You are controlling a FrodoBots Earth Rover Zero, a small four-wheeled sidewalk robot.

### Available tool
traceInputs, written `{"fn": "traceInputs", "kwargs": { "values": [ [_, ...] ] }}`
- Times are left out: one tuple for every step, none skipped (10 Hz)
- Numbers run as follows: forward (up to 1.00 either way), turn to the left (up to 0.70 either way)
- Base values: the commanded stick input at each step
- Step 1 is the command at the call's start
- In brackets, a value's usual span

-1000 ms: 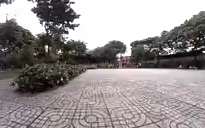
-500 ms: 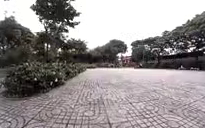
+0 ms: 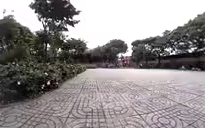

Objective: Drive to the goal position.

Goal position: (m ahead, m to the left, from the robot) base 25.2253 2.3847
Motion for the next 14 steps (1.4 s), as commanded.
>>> {"fn": "traceInputs", "kwargs": {
  "values": [
    [0.70,0.00],
    [0.70,0.00],
    [0.70,0.00],
    [0.70,0.00],
    [0.70,0.00],
    [0.70,0.00],
    [0.70,0.00],
    [0.70,0.00],
    [0.70,0.00],
    [0.70,0.00],
    [0.70,0.00],
    [0.70,0.00],
    [0.70,0.00],
    [0.70,0.00]
  ]
}}
